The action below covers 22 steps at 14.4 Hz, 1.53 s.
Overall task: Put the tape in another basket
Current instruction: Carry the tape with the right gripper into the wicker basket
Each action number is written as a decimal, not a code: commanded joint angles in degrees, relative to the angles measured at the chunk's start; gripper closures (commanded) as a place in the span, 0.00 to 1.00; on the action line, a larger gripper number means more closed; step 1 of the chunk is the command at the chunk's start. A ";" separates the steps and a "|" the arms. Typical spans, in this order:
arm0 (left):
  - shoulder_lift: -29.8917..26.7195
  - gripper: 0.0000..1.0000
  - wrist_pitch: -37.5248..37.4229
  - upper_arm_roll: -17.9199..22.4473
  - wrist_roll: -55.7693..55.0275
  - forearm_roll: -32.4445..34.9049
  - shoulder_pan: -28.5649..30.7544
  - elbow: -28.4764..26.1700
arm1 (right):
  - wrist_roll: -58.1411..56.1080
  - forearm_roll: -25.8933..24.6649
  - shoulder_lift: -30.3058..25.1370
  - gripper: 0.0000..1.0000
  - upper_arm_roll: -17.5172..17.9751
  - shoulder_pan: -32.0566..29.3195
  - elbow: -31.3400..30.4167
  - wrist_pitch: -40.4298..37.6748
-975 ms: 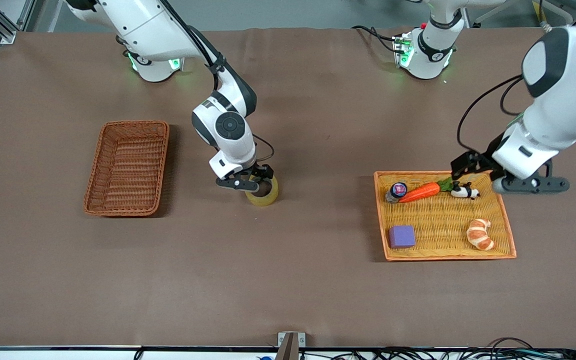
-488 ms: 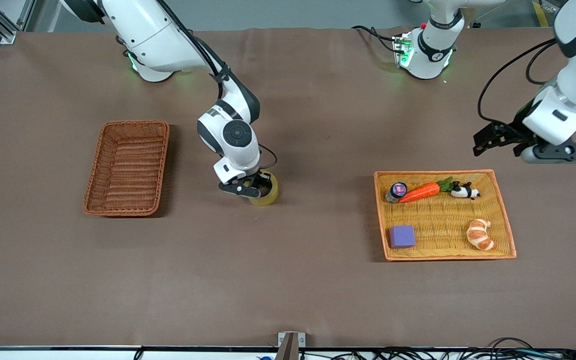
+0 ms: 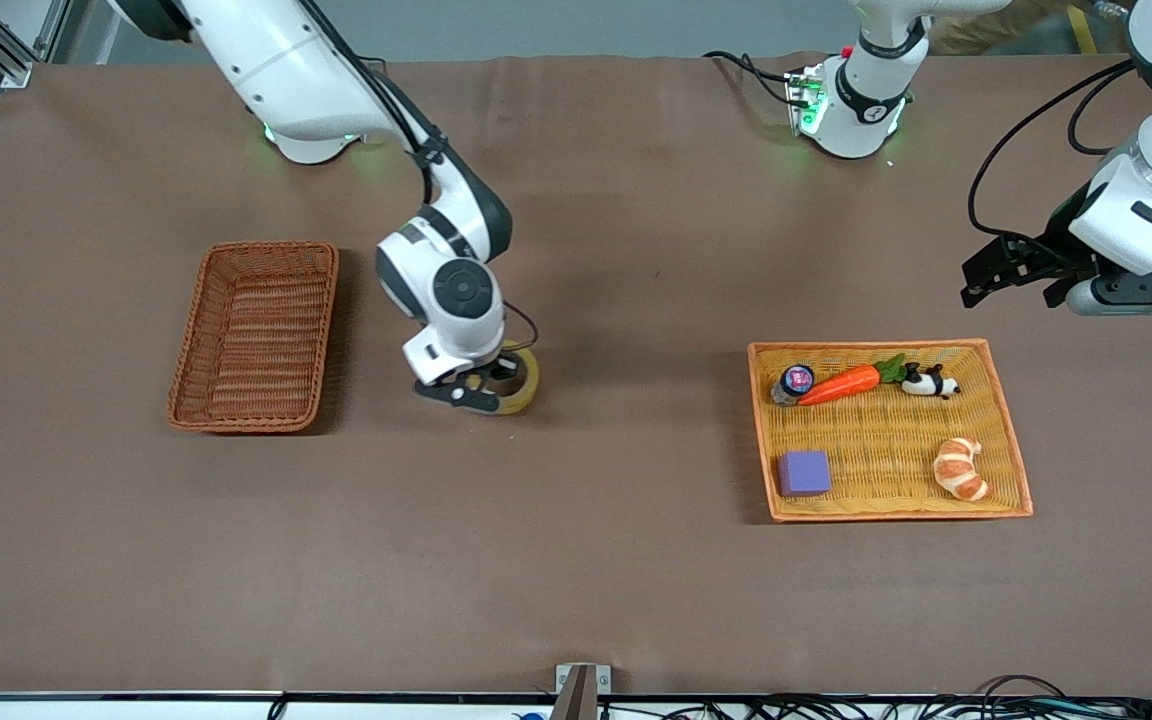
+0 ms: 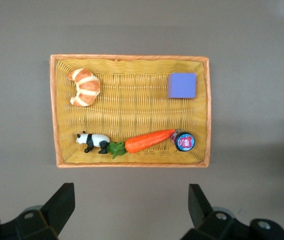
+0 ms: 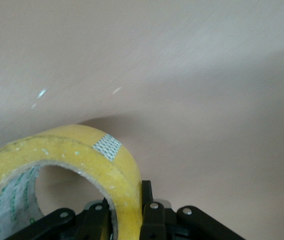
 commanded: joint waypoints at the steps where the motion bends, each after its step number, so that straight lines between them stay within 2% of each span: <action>1: 0.35 0.00 -5.04 0.34 1.03 1.75 -0.40 3.73 | -12.93 0.26 -8.36 1.00 -0.78 -5.19 -2.08 -7.60; 2: 1.05 0.00 -6.10 0.43 1.48 1.75 -0.49 4.87 | -19.25 0.35 -9.69 1.00 -2.53 -5.81 -2.17 -10.06; 4: 1.58 0.00 -6.20 1.65 1.05 1.75 -0.92 5.06 | -31.48 1.75 -12.50 1.00 -8.59 -5.82 -3.30 -13.67; 6: 1.76 0.00 -5.85 2.10 1.04 2.11 -1.10 5.06 | -42.73 2.98 -16.71 1.00 -15.00 -5.73 -7.42 -13.69; 9: 2.28 0.00 -4.71 3.85 1.04 2.46 -2.06 4.97 | -53.21 4.04 -21.38 1.00 -22.13 -5.82 -13.49 -12.29; 12: 2.72 0.00 -2.78 4.03 1.04 2.46 -1.98 4.71 | -63.06 4.13 -25.60 1.00 -28.55 -5.91 -22.00 -6.15; 16: 3.25 0.00 -2.69 3.77 1.04 2.46 -1.81 4.79 | -65.28 4.39 -27.45 0.99 -29.71 -6.17 -32.82 4.14; 22: 3.69 0.00 -2.60 3.68 0.78 2.46 -1.81 4.97 | -68.69 4.39 -26.75 0.95 -30.41 -7.48 -42.50 16.26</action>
